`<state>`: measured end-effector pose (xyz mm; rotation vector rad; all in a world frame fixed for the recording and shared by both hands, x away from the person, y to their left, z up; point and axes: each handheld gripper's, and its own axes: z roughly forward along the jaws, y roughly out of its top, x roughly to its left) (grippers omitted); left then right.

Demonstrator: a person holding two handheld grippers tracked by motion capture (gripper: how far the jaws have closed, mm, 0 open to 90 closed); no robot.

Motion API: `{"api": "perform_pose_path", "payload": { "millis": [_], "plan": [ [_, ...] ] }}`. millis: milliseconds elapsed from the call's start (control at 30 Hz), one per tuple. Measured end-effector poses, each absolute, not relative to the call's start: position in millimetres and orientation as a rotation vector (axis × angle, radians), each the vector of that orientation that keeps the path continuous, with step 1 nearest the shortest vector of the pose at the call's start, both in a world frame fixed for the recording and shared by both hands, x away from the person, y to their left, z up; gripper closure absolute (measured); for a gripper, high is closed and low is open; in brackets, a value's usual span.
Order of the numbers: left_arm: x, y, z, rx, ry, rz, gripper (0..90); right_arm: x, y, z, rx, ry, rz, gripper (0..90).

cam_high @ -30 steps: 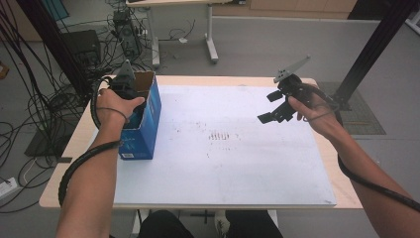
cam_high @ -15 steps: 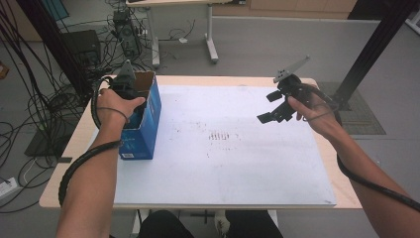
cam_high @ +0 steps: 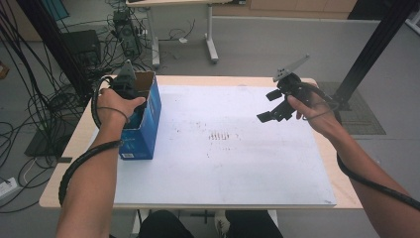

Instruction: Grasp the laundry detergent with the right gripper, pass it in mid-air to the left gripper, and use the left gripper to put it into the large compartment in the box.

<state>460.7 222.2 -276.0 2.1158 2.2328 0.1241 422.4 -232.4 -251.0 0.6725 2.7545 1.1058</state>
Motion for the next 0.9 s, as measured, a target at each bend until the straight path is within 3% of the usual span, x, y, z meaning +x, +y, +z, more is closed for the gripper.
{"api": "perform_pose_path", "payload": {
  "millis": [900],
  "plan": [
    [461.4, 223.9, -272.0, 2.112, 2.235, 0.114, 33.8, 422.7, -234.6, -254.7, 0.683, 2.756, 1.106, 1.9]
  ]
}}
